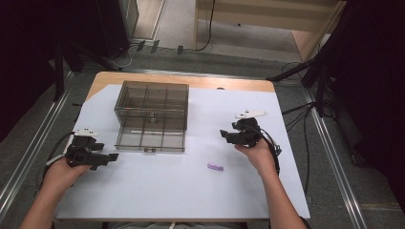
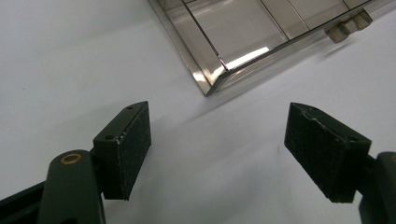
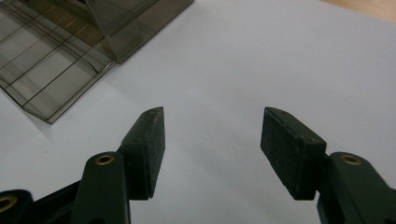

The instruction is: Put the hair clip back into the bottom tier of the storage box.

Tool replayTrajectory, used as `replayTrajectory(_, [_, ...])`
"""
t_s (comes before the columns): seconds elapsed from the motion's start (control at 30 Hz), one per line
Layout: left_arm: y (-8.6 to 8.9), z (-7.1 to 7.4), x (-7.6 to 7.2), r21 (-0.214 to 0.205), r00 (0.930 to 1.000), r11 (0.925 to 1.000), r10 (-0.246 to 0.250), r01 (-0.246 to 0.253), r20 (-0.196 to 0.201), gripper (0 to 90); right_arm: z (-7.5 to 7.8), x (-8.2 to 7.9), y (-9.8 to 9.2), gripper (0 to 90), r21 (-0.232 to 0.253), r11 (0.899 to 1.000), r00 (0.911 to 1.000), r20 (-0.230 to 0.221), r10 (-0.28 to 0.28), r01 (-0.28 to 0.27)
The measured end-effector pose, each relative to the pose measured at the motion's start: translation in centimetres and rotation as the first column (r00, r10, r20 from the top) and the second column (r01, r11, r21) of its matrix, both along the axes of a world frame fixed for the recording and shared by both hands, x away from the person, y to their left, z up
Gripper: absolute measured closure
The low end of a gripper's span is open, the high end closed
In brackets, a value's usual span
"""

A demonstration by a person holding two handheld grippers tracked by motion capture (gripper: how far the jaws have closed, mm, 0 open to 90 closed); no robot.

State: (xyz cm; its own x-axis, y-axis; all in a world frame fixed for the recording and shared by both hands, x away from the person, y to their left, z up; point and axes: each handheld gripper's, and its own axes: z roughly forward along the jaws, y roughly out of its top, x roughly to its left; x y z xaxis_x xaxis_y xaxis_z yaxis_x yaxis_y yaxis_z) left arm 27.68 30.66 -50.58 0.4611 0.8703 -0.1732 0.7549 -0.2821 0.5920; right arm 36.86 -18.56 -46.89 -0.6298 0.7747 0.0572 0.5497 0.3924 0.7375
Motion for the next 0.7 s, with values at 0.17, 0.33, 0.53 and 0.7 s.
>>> replayTrajectory(0.17, [0.0, 0.0, 0.0, 0.0, 1.0, 1.0, 0.001, -0.001, 0.003, 23.6, 0.1, -0.2, -0.2, 43.9, 0.003, 1.0, 0.9999, 0.002, 0.014, -0.014])
replayTrajectory(0.33, [0.0, 0.0, 0.0, 0.001, 1.0, 1.0, 0.002, -0.002, 0.004, 23.6, 0.5, -0.3, -0.4, 45.5, -0.003, 0.999, 0.9993, -0.005, 0.036, -0.036])
replayTrajectory(0.53, [0.1, 0.0, 0.0, -0.001, 1.0, 1.0, 0.001, -0.001, 0.006, 23.6, 1.2, -0.1, -0.5, 46.0, -0.006, 0.997, 0.9936, -0.082, 0.078, -0.078])
replayTrajectory(0.7, [0.0, 0.0, 0.0, 0.0, 1.0, 1.0, 0.001, -0.001, 0.005, 23.6, 1.5, -0.5, -0.4, 45.8, -0.055, 0.992, 0.9906, -0.084, 0.108, -0.113])
